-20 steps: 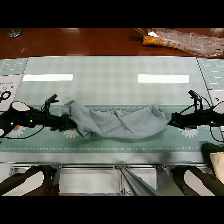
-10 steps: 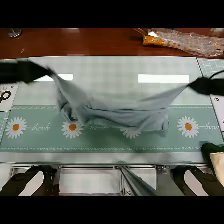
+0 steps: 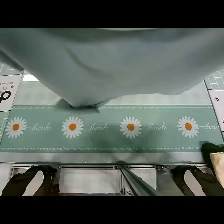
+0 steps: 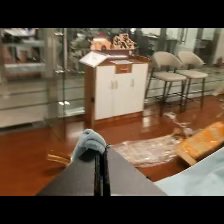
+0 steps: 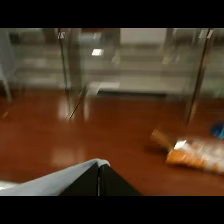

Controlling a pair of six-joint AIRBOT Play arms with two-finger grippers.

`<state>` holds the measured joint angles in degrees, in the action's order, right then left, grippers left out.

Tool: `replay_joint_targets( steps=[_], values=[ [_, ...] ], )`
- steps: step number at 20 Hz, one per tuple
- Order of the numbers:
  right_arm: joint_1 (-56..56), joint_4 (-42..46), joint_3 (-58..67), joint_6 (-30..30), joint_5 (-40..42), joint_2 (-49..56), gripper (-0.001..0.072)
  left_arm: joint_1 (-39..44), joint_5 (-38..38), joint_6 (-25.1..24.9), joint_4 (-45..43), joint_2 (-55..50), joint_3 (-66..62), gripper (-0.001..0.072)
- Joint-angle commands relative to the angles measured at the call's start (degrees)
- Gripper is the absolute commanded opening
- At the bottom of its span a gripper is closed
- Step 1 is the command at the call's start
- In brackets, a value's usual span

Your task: Fold the shirts.

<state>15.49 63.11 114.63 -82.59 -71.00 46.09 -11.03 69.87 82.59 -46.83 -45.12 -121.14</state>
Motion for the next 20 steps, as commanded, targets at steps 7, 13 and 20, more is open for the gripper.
replay_joint_targets(
  steps=[7, 13, 20],
  values=[
    [0.0, 11.5, 8.9, -4.2, -10.5, -6.5, 0.0012, -0.2, 12.7, 4.7, -26.2, 12.9, -3.7, 0.0016],
    [0.0, 13.3, 6.9, -4.4, -33.6, 2.2, 0.0012, -0.1, 33.2, 4.4, -24.2, 7.2, 7.9, 0.0016],
    [0.0, 10.7, -6.2, -1.8, -26.6, 25.1, 0.0012, 1.9, 19.3, 0.2, -21.1, -13.2, 24.9, 0.0016]
  ],
)
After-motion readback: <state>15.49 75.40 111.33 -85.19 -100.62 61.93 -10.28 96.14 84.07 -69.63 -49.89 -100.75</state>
